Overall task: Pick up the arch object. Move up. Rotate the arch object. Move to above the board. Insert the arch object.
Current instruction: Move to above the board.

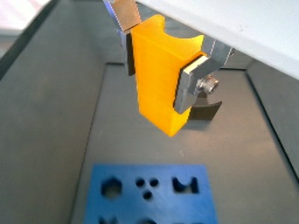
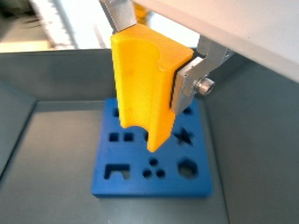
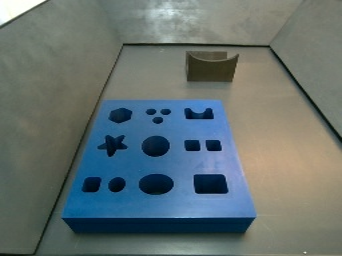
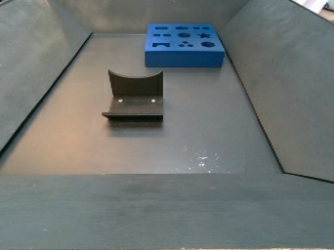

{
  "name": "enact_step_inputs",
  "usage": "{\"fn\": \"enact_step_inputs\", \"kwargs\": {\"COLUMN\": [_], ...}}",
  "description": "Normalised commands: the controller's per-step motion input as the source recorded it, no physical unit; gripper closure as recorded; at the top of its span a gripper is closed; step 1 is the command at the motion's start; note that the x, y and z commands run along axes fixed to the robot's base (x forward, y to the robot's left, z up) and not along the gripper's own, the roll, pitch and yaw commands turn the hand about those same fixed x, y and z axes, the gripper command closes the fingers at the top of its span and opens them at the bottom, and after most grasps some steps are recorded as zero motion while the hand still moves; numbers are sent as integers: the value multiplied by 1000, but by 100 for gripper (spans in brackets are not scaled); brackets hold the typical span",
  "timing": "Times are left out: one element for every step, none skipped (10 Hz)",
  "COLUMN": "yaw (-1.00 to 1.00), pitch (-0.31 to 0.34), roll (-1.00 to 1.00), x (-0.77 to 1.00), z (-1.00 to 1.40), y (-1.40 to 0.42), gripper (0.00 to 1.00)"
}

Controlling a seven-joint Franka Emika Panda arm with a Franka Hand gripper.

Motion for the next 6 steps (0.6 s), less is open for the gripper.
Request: {"fn": "enact_step_inputs", "kwargs": {"yaw": [1000, 1000, 1000, 1000, 1000, 1000], "pitch": [155, 154, 162, 170, 195, 223], "roll": [7, 8, 14, 16, 19, 25], "x": [251, 183, 97, 85, 76, 76], "z": [76, 58, 33, 27, 20, 25], "y": [-301, -214, -107, -80, -55, -48], "gripper": [100, 100, 100, 100, 100, 100]}}
